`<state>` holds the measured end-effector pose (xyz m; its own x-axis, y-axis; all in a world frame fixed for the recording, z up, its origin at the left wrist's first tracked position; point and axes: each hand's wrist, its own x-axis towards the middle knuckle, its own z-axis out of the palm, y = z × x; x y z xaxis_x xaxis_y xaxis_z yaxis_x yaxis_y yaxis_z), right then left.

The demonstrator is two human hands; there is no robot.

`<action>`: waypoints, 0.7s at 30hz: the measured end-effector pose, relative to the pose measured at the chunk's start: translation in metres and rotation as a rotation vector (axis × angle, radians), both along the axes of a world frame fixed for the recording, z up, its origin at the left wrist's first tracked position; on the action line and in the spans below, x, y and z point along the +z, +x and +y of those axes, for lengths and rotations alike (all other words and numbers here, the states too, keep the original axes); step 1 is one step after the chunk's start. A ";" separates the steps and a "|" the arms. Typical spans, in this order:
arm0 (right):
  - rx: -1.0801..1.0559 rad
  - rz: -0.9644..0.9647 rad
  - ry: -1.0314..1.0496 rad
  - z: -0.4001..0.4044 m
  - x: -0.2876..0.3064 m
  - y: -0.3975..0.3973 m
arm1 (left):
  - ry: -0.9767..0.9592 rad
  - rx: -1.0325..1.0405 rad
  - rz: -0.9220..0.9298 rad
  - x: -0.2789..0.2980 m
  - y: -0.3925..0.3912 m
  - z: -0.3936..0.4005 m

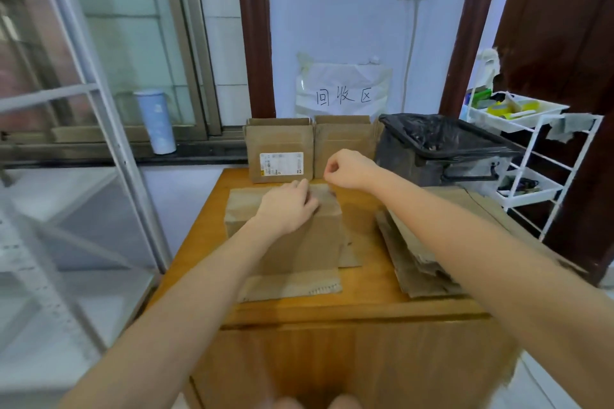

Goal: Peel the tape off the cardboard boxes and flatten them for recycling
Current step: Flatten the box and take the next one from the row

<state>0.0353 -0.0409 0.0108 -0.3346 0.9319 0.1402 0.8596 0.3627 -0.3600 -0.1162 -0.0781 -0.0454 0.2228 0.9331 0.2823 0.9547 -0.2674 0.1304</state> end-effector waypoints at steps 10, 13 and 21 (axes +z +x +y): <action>-0.062 0.059 0.008 -0.013 -0.008 -0.004 | 0.186 0.318 -0.342 0.026 -0.066 -0.024; -0.068 0.138 -0.010 -0.015 -0.002 -0.002 | 0.061 0.424 -0.464 0.031 -0.085 -0.023; 0.122 -0.042 -0.053 -0.044 0.005 0.009 | -0.215 0.375 -0.706 0.030 -0.102 -0.033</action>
<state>0.0439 -0.0850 0.0156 -0.4504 0.8896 0.0753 0.8248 0.4469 -0.3463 -0.2182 -0.1113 -0.0157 -0.2765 0.9599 0.0461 0.6501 0.1515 0.7446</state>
